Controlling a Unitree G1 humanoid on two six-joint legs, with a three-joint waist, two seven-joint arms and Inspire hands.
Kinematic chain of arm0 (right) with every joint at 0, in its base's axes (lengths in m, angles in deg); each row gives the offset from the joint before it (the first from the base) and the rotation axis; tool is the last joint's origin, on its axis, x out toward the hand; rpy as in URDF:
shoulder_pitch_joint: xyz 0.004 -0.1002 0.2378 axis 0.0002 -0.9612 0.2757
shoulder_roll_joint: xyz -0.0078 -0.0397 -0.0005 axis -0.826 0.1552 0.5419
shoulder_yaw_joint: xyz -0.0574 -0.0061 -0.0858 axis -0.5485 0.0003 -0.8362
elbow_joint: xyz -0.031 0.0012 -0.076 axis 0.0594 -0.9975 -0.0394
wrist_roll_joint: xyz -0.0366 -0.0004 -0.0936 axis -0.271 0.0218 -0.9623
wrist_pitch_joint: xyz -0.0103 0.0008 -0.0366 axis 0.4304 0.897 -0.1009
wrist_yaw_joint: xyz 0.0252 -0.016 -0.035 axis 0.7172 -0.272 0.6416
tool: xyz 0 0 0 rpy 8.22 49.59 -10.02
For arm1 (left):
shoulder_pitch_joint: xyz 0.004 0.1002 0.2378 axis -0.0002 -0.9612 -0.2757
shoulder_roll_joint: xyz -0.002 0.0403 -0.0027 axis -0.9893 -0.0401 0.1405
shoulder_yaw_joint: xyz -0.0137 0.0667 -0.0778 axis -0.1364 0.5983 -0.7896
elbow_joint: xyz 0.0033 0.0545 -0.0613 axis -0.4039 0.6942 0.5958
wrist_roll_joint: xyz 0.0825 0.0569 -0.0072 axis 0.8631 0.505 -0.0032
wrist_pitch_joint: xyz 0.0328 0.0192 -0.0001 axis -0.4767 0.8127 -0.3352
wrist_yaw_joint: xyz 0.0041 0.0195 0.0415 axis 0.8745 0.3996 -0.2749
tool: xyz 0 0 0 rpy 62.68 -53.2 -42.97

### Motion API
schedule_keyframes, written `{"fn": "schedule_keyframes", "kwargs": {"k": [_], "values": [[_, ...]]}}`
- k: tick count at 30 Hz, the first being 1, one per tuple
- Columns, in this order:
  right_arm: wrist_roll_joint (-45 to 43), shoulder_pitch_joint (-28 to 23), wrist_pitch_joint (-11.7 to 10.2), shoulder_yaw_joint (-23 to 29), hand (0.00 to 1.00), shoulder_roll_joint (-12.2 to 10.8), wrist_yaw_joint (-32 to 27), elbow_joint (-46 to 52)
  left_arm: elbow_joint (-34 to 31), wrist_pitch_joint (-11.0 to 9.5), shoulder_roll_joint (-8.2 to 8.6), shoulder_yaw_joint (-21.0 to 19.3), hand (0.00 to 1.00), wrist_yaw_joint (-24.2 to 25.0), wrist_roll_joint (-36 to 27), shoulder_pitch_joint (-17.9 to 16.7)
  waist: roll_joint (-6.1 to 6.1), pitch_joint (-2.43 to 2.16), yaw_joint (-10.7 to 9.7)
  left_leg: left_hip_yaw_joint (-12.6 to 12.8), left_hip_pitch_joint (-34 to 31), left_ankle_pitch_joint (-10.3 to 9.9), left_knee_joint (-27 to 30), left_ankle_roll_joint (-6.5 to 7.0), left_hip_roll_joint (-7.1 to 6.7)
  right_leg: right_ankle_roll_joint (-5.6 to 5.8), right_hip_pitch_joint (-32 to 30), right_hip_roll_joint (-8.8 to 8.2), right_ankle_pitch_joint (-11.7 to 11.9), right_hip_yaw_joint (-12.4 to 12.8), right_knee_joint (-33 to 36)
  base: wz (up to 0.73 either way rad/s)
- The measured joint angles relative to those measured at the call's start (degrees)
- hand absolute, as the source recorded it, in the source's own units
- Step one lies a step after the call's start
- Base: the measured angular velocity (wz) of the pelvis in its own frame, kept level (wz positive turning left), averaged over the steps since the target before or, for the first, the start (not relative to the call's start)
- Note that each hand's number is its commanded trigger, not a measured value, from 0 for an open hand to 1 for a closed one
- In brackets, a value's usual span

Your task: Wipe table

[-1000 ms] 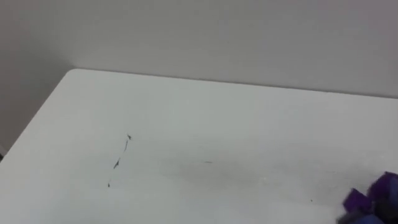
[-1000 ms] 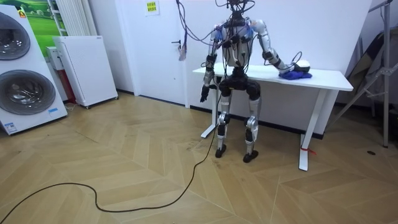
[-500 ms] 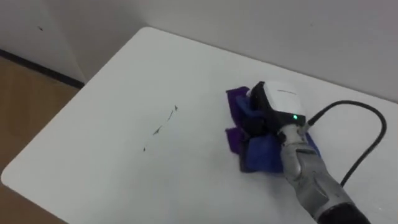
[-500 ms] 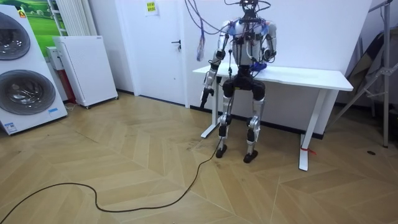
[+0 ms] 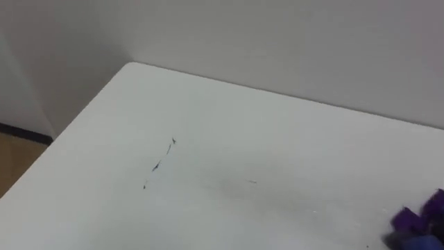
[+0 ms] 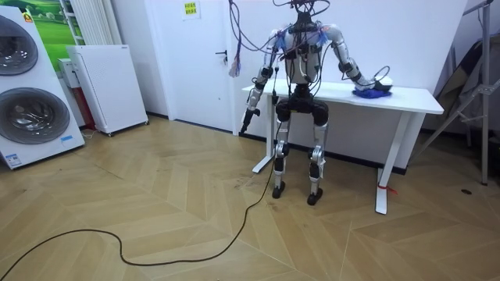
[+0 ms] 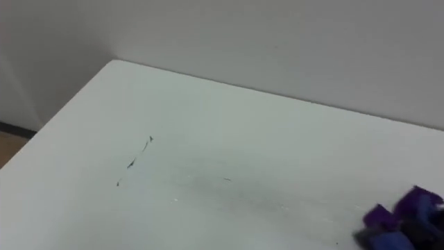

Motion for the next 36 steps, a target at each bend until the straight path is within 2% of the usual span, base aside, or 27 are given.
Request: {"fn": "schedule_keyframes", "kwargs": {"k": [3,6,11,16,19,22,23,25,26,27,28,29,30,33,35,36], "values": [[2.45,-2.91,0.01,3.84,1.00,0.79,0.53,-0.70,-1.89,-0.34,0.05,-0.71,0.00,0.05,0.01,-0.14,-0.06,-0.04,-1.56,0.64,0.26,-0.28,-0.12,-0.08,0.44,-0.03,-0.20,0.37,0.02,0.81,0.93,-0.11],[4.90,-6.09,0.17,6.96,1.00,1.07,0.64,-1.35,-2.04,-0.51,0.05,-1.24,0.00,0.04,-0.02,-0.43,-0.12,-0.02,-2.12,1.83,1.10,-0.44,-0.41,-0.19,0.91,-0.11,-0.04,0.55,0.07,1.44,0.92,-0.22],[6.91,-9.93,0.41,10.25,1.00,1.05,1.87,-1.35,-2.02,0.17,0.36,-1.19,0.00,0.13,-0.03,-2.20,-0.42,0.16,-3.16,1.76,2.27,-1.09,-0.26,-0.40,1.36,-0.31,0.87,0.86,0.20,1.44,0.88,-0.08],[7.24,-10.22,1.68,10.17,1.00,0.89,2.32,-1.02,-1.89,0.25,0.57,-0.98,0.00,0.13,-0.14,-2.90,-0.57,0.26,-2.84,2.08,2.91,-1.23,-0.20,-0.62,1.83,-0.63,1.43,1.28,0.43,1.29,0.85,-0.04],[6.61,-9.61,3.87,9.30,1.00,0.47,2.14,0.74,-1.77,0.24,0.85,0.75,0.00,0.28,-0.72,-3.33,-0.55,0.29,-2.55,2.78,2.97,-1.40,-0.16,-0.91,1.91,-0.85,1.27,1.68,0.57,1.05,0.77,-0.13],[3.90,-8.90,6.63,6.79,1.00,0.15,0.96,4.61,-0.79,0.14,1.52,2.81,0.00,0.21,-0.71,-2.42,-0.18,0.69,-1.15,4.26,3.30,-1.34,-0.66,-1.17,2.45,-1.35,0.62,2.22,0.93,1.46,0.68,-0.29],[1.57,-8.36,8.34,4.92,1.00,-0.09,0.24,6.38,-0.21,0.23,1.62,4.30,0.00,0.20,-1.25,-2.01,-0.12,0.96,-1.11,4.73,3.38,-1.35,-0.76,-1.32,2.73,-1.49,0.39,2.43,1.03,1.29,0.78,-0.25],[-1.99,-7.71,10.65,1.41,1.00,-1.06,-0.19,9.97,-0.18,0.27,2.16,5.93,0.00,0.00,-1.42,-1.43,-0.01,1.20,-0.35,5.73,3.39,-1.41,-0.87,-1.68,3.19,-1.92,-0.13,2.87,1.31,1.13,0.77,-0.31],[-3.49,-7.25,11.54,-0.91,1.00,-2.39,-0.15,13.46,-0.03,0.24,2.70,6.72,0.00,-0.08,-1.41,-0.39,0.20,1.56,1.04,6.54,3.39,-1.56,-0.90,-2.09,3.68,-2.29,-0.53,3.25,1.61,0.86,0.74,-0.34],[-5.92,-5.57,11.54,-3.09,1.00,-4.34,-0.16,16.20,0.70,0.24,2.95,7.78,0.00,-0.24,-1.44,0.82,0.22,1.95,1.83,6.57,3.37,-1.63,-0.90,-2.34,3.91,-2.54,-0.70,3.45,1.78,-0.06,0.73,-0.28],[-7.33,-4.32,11.49,-4.33,1.00,-5.11,-0.14,17.05,0.89,0.23,3.07,8.45,0.00,-0.28,-1.47,1.10,0.27,1.98,2.07,6.49,3.34,-1.71,-0.90,-2.30,3.98,-2.58,-0.82,3.55,1.80,-0.21,0.77,-0.17],[-9.14,-1.88,11.54,-7.57,1.00,-6.54,-0.02,18.65,1.19,0.24,3.34,9.98,0.00,-0.29,-1.60,1.76,0.60,2.09,3.16,6.31,3.35,-1.85,-0.91,-2.21,4.10,-2.68,-0.93,3.83,1.85,-0.22,0.75,-0.08],[-11.05,0.58,11.51,-11.15,1.00,-6.94,0.47,19.64,2.00,0.28,3.50,11.37,0.00,-0.34,-1.90,2.88,0.87,2.31,4.21,5.80,3.29,-1.85,-0.93,-2.22,4.10,-2.74,-0.96,3.88,1.85,-0.62,0.73,0.00],[-15.70,5.73,11.56,-18.13,1.00,-7.84,4.31,21.77,2.40,0.78,3.87,13.34,0.00,-0.39,-3.14,3.78,1.49,2.57,5.17,3.62,2.54,-1.44,-0.95,-2.70,3.82,-3.01,-0.93,3.75,1.44,-2.29,0.65,0.26],[-18.72,7.79,12.04,-21.07,1.00,-8.68,5.29,23.53,1.66,1.78,4.42,13.55,0.00,-0.37,-3.37,3.51,2.20,2.75,5.89,3.42,2.28,-1.25,-1.08,-2.51,3.80,-3.15,-1.14,3.82,1.15,-2.36,0.58,0.11],[-20.65,9.02,12.05,-22.49,1.00,-8.73,5.73,24.56,1.28,2.15,4.87,13.55,0.00,-0.34,-3.37,3.35,2.68,3.00,6.40,3.43,1.77,-1.07,-1.10,-2.52,3.70,-3.16,-1.60,3.78,1.13,-2.40,0.56,0.05]]}}
